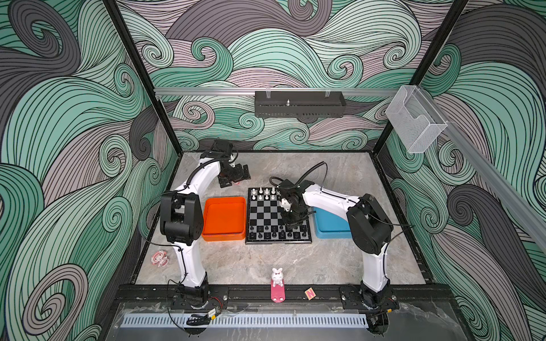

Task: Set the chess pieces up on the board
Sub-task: 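Lower the last black pawn toward a nearer-rank square with the right gripper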

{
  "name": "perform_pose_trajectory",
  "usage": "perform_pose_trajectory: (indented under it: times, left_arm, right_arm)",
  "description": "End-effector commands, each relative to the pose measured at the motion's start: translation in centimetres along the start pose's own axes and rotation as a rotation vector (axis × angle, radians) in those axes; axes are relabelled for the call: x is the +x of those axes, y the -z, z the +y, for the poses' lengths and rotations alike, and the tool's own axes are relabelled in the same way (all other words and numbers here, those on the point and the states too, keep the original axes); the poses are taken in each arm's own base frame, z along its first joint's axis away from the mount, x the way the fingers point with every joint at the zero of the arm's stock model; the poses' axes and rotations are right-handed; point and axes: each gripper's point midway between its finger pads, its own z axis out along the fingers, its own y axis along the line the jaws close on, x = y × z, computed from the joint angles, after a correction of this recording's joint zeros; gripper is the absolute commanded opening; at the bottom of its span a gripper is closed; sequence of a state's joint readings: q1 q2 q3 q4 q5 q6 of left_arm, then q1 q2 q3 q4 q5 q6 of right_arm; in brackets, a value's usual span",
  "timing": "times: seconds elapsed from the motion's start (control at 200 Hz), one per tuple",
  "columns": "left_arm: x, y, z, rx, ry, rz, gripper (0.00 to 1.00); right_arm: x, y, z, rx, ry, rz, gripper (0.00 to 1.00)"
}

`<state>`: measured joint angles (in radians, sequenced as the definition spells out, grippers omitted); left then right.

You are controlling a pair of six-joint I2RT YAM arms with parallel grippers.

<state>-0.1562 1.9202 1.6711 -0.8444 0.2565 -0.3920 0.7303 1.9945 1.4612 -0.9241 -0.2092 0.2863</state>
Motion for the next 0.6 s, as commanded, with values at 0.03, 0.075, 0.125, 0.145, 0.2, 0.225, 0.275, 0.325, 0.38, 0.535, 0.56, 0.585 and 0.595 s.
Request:
perform_pose_trajectory:
  times: [0.03,0.075,0.125,0.145,0.2,0.225,0.275,0.325,0.38,0.535,0.56,0.585,0.595]
  left_arm:
    - [0.0,1.1,-0.3,0.020,-0.003,-0.009,0.99]
    - [0.0,1.1,-0.2,0.020,-0.003,-0.008,0.99]
    - [0.0,1.1,-0.3,0.020,-0.004,-0.009,0.99]
    - [0.0,1.1,-0.3,0.020,-0.003,-0.009,0.99]
    - [0.0,1.1,-0.3,0.021,-0.003,-0.009,0.99]
    - [0.0,1.1,-0.3,0.022,-0.002,-0.008,0.99]
    - [0.0,1.1,-0.3,0.022,-0.002,-0.008,0.99]
    - [0.0,1.1,-0.3,0.022,-0.004,-0.009,0.99]
    - [0.0,1.1,-0.3,0.022,-0.006,-0.009,0.99]
    - [0.1,1.0,-0.3,0.024,-0.005,-0.006,0.99]
    - [0.0,1.0,-0.3,0.024,-0.005,-0.006,0.98]
    - [0.0,1.0,-0.3,0.024,-0.005,-0.007,0.99]
    - [0.0,1.0,-0.3,0.024,-0.005,-0.007,0.99]
  right_arm:
    - [0.5,-0.7,-0.3,0.016,-0.007,0.030,0.15]
    - [0.4,-0.7,-0.3,0.014,-0.008,0.027,0.15]
    - [0.4,-0.6,-0.2,0.015,-0.007,0.026,0.16]
    - [0.3,-0.7,-0.2,0.016,-0.007,0.025,0.16]
    - [0.3,-0.6,-0.2,0.016,-0.008,0.024,0.18]
    - [0.2,-0.6,-0.2,0.015,-0.009,0.023,0.18]
    - [0.2,-0.6,-0.2,0.015,-0.007,0.022,0.20]
    - [0.0,-0.5,-0.2,0.016,-0.008,0.017,0.23]
    - [-0.1,-0.4,-0.1,0.018,-0.008,0.013,0.24]
    - [-0.6,0.1,0.0,0.015,-0.004,-0.004,0.25]
    - [-0.6,0.2,0.0,0.018,-0.003,-0.005,0.25]
    - [-0.7,0.2,0.1,0.018,-0.002,-0.005,0.26]
    - [-0.7,0.2,0.0,0.018,-0.002,-0.005,0.25]
